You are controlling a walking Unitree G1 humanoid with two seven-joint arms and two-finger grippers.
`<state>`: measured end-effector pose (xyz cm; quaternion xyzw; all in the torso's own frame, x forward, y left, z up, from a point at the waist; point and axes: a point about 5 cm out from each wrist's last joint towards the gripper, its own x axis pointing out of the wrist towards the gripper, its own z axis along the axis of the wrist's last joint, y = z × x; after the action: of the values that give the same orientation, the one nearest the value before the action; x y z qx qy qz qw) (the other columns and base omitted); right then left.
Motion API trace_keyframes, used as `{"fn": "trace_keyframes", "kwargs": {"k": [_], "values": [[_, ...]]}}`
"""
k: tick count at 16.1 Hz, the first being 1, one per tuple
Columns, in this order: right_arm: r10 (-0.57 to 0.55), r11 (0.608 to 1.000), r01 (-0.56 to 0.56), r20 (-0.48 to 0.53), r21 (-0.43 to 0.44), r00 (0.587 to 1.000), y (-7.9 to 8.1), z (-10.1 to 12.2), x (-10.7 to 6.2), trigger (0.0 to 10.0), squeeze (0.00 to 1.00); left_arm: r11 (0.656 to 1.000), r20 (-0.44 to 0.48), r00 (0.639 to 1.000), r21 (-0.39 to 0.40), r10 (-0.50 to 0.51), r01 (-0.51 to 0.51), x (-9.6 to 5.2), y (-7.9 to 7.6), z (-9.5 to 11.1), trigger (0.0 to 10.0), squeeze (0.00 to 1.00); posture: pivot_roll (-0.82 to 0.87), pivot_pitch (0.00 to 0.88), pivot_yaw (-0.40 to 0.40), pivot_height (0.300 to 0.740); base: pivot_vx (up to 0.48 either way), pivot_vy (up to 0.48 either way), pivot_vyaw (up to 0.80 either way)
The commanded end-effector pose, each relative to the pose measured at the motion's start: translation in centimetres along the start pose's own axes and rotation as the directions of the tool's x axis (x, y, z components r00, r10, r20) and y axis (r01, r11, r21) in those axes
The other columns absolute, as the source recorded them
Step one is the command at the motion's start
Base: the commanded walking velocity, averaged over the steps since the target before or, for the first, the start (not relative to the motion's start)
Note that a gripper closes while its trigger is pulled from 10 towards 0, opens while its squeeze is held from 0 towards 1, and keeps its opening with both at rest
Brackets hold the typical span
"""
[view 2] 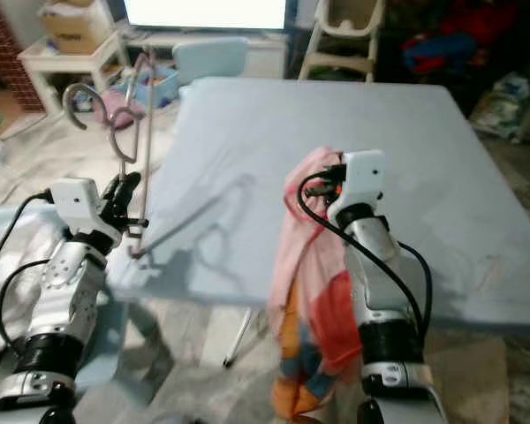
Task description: Hang hanger
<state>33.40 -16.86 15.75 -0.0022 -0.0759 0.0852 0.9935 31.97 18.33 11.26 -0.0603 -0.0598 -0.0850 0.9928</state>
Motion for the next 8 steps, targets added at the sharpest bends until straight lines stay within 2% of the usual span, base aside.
{"fn": "trace_keyframes", "kwargs": {"k": [1, 2, 4, 5, 6, 8], "values": [[-0.022, 1.000, 0.023, 0.039, -0.009, 0.999, -0.8, 1.1, 0.6, 10.0, 0.00, 1.000, -0.045, 0.999, -0.019, -0.017, 0.016, -0.2, -0.8, -1.1, 10.0, 0.00, -0.04, 0.000, 0.005, 0.740, 0.394, 0.000, 0.00], [-0.010, 1.000, 0.011, 0.059, -0.006, 0.998, -0.6, 1.8, 1.5, 10.0, 0.00, 1.000, -0.046, 0.999, -0.019, -0.018, 0.018, -0.2, -0.8, -1.1, 10.0, 0.00, -0.04, 0.000, 0.004, 0.740, 0.398, 0.000, 0.00], [0.020, 1.000, -0.020, 0.115, 0.002, 0.993, 0.0, 4.5, 4.8, 10.0, 0.00, 1.000, -0.049, 0.999, -0.019, -0.022, 0.021, -0.1, -1.0, -1.1, 10.0, 0.00, -0.03, 0.000, -0.006, 0.740, 0.390, 0.000, 0.00], [0.059, 0.998, -0.059, 0.147, -0.003, 0.987, 0.8, 7.0, 7.3, 10.0, 0.00, 1.000, -0.052, 0.998, -0.017, -0.019, 0.018, -0.1, -1.1, -1.2, 10.0, 0.00, -0.02, 0.000, -0.019, 0.740, 0.304, 0.000, 0.00], [0.087, 0.996, -0.084, 0.160, -0.028, 0.983, 1.4, 8.4, 8.5, 10.0, 0.00, 1.000, -0.053, 0.998, -0.014, -0.015, 0.015, -0.2, -1.1, -1.2, 10.0, 0.00, -0.01, 0.000, -0.030, 0.740, 0.240, 0.000, 0.00], [0.095, 0.995, -0.094, 0.217, -0.017, 0.972, 2.3, 14.3, 11.2, 10.0, 0.00, 1.000, -0.053, 0.999, -0.007, 0.012, -0.013, -0.7, -0.9, -1.2, 10.0, 0.00, 0.03, 0.000, -0.060, 0.740, 0.000, 0.000, 0.00]]}}
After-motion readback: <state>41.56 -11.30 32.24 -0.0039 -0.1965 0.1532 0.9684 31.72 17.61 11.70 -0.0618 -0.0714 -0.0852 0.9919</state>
